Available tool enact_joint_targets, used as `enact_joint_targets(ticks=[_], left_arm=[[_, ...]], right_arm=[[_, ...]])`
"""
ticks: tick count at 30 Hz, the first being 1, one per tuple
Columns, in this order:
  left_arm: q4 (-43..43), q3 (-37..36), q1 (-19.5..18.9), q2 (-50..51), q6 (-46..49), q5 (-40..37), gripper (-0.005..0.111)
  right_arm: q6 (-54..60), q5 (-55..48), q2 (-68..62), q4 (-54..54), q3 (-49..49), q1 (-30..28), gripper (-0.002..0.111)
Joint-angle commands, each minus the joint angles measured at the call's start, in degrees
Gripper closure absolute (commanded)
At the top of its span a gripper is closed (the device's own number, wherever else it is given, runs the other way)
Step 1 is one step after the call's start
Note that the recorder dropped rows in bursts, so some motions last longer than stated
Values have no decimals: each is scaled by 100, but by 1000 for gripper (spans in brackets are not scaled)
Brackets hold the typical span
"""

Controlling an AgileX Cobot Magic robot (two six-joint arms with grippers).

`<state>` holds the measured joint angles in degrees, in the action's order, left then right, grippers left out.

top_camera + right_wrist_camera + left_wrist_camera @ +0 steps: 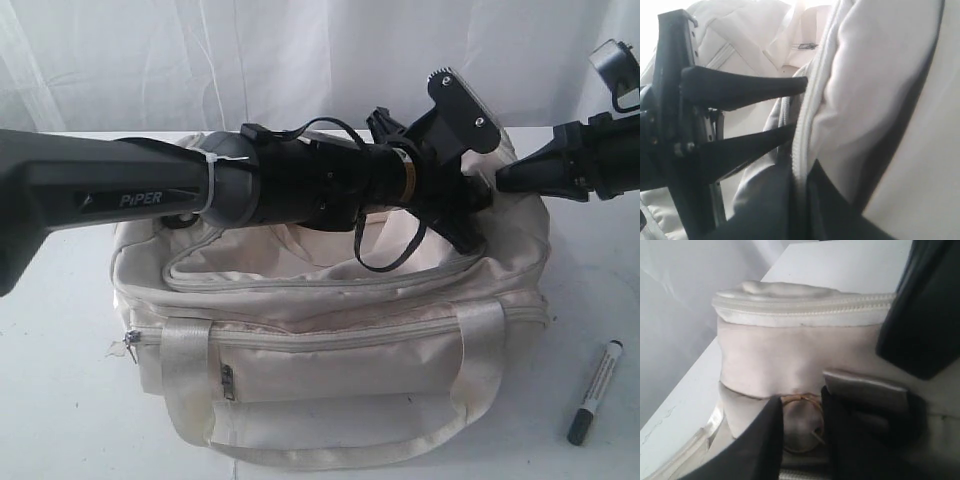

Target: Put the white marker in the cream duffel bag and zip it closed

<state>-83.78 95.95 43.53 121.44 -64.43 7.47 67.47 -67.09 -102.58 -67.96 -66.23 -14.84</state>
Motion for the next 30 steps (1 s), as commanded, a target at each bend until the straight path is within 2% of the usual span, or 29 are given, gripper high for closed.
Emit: enact_joint_targets(ticks=[1,3,15,22,28,30], left_arm=[[-196,-3,61,19,-5,-118,95],[-196,-3,61,19,-5,-94,107],[-366,-73,61,-572,-16,-169,107],[-366,-967,61,-1230,-125,-244,107],[-366,-1566,61,-1315,-123,-155,106],[-366,-1575,61,-1275,-123,-168,100]], right_arm=[[152,-288,41,-425,-32,-2,108],[152,-288,41,-425,-32,-2,108],[163,-288,41,-425,-32,-2,108],[163,-255,41,-425,-32,-2,108],[163,-231,41,-425,-32,-2,108],[163,-245,41,-425,-32,-2,108]])
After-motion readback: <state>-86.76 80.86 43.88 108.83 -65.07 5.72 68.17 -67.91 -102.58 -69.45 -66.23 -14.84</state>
